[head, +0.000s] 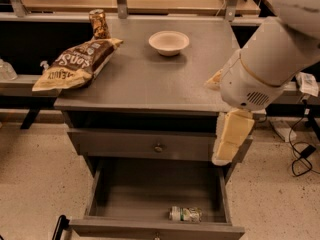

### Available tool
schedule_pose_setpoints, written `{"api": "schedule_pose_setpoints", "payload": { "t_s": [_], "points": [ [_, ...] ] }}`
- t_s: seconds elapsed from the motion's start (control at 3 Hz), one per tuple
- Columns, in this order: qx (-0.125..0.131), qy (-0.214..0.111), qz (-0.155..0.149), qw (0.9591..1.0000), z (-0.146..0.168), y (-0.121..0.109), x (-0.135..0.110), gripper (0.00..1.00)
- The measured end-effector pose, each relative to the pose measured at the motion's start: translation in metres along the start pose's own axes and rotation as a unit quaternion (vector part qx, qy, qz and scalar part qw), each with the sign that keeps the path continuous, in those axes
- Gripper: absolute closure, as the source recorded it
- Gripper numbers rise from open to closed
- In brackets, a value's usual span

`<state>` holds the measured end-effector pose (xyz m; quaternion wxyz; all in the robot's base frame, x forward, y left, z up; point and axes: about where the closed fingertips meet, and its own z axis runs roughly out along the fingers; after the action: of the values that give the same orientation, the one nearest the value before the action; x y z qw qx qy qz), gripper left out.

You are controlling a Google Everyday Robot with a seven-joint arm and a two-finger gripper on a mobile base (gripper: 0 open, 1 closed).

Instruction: Pick 7up can from middle drawer and place on counter

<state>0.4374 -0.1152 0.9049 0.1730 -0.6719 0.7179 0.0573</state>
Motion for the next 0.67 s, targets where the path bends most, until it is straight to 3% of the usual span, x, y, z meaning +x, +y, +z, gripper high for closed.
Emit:
{"api": "schedule_pose_setpoints", "payload": {
  "t_s": [0.33, 0.67],
  "points": [
    [0.003, 0.0, 0.0, 1.0, -0.004, -0.001, 0.0, 0.0],
    [-0.019, -0.026, -0.014, 0.9994, 0.02, 0.002, -0.013, 0.0]
  ]
}}
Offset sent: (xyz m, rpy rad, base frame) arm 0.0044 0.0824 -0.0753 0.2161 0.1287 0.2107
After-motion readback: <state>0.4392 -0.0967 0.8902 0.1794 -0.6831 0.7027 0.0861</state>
